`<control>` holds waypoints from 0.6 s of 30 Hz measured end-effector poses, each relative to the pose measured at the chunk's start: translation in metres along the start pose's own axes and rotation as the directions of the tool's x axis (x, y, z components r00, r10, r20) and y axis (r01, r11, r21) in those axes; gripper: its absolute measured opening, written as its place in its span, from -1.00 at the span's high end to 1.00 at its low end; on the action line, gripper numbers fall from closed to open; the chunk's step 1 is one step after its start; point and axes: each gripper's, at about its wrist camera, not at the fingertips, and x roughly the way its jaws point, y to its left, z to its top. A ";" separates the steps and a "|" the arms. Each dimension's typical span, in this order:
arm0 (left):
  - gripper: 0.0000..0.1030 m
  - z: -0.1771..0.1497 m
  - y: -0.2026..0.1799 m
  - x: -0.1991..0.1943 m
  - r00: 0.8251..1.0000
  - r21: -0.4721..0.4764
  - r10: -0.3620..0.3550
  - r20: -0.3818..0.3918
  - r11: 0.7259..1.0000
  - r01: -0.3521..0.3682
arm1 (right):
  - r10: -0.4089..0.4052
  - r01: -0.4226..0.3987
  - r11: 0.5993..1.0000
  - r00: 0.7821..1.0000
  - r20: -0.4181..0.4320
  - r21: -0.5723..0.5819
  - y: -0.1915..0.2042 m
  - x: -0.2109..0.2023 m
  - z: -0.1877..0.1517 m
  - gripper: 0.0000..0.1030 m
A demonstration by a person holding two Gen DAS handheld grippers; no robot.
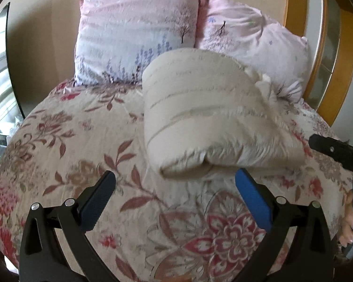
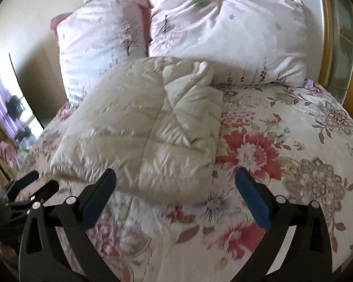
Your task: Fold large clothes
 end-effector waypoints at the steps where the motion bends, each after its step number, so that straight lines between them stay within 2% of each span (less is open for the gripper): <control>1: -0.97 -0.002 0.000 0.001 1.000 -0.003 0.003 -0.015 1.000 -0.003 | -0.003 0.002 1.000 1.000 -0.015 -0.014 0.004 0.000 -0.004 -0.96; 5: -0.97 -0.009 -0.001 0.005 0.998 0.001 0.021 -0.056 1.000 -0.021 | -0.018 0.014 0.998 0.996 -0.090 -0.053 0.017 0.007 -0.021 -0.96; 12: -0.97 -0.015 -0.006 0.012 0.992 0.030 0.036 -0.118 0.999 -0.033 | -0.082 0.066 0.992 0.984 -0.160 -0.106 0.029 0.018 -0.035 -0.96; 18: -0.97 -0.019 -0.006 0.018 0.988 0.034 0.045 -0.148 0.999 -0.040 | -0.101 0.080 0.990 0.975 -0.196 -0.116 0.030 0.025 -0.041 -0.96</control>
